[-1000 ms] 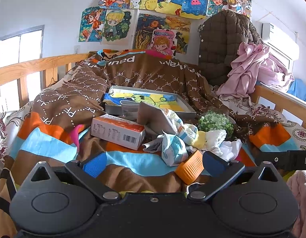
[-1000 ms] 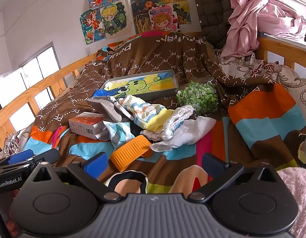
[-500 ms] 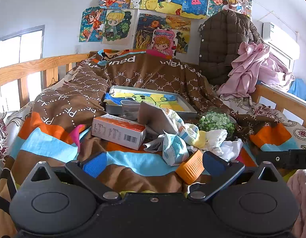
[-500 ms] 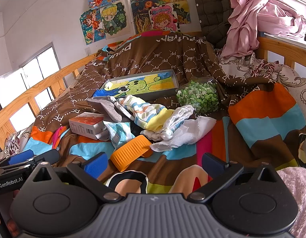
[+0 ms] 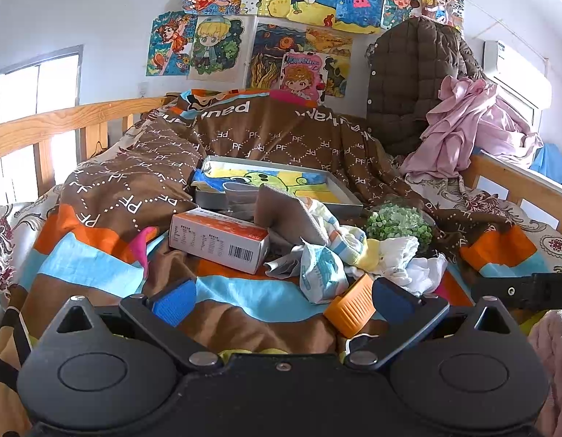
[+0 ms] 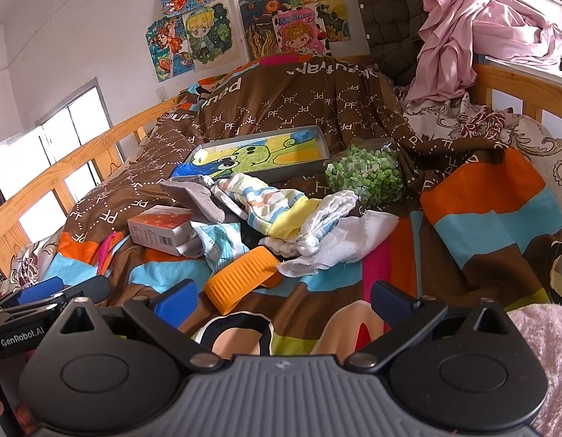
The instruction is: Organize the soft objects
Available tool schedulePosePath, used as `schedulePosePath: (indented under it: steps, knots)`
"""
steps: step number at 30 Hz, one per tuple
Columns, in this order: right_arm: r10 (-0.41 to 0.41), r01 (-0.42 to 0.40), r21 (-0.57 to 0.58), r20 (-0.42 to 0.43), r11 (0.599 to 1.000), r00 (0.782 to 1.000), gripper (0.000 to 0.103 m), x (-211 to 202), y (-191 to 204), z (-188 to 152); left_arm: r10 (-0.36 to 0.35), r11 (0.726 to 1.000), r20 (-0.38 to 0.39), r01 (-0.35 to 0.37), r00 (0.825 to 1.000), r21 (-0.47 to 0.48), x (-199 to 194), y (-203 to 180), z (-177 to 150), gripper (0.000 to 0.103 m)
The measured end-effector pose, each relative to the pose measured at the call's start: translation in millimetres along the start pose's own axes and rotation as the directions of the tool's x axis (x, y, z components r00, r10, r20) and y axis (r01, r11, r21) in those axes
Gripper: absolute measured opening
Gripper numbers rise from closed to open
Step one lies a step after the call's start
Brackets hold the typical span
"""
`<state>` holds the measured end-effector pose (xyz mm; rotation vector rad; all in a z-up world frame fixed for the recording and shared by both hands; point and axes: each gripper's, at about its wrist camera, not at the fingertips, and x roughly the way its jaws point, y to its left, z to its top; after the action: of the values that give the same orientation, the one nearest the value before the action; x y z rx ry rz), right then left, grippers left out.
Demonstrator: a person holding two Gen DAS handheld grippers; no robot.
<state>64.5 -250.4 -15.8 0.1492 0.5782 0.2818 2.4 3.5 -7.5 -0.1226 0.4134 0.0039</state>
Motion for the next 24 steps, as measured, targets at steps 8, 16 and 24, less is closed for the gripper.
schedulePosePath:
  steps: [8, 16, 24]
  knots:
    - [0.001, -0.001, 0.001, -0.002, 1.0, 1.0, 0.103, 0.5, -1.4, 1.0, 0.001, 1.0, -0.002, -0.001, 1.0, -0.002, 0.6, 0.9, -0.7, 0.102]
    - [0.002, -0.002, 0.004, -0.003, 1.0, 1.0, 0.103, 0.2, 2.0, -3.0, 0.001, 1.0, -0.003, -0.001, 1.0, -0.002, 0.5, 0.8, -0.4, 0.102]
    - [0.002, -0.002, 0.005, -0.002, 1.0, 1.0, 0.103, 0.4, 1.7, -3.1, 0.001, 1.0, -0.004, -0.001, 1.0, -0.001, 0.5, 1.7, -1.2, 0.102]
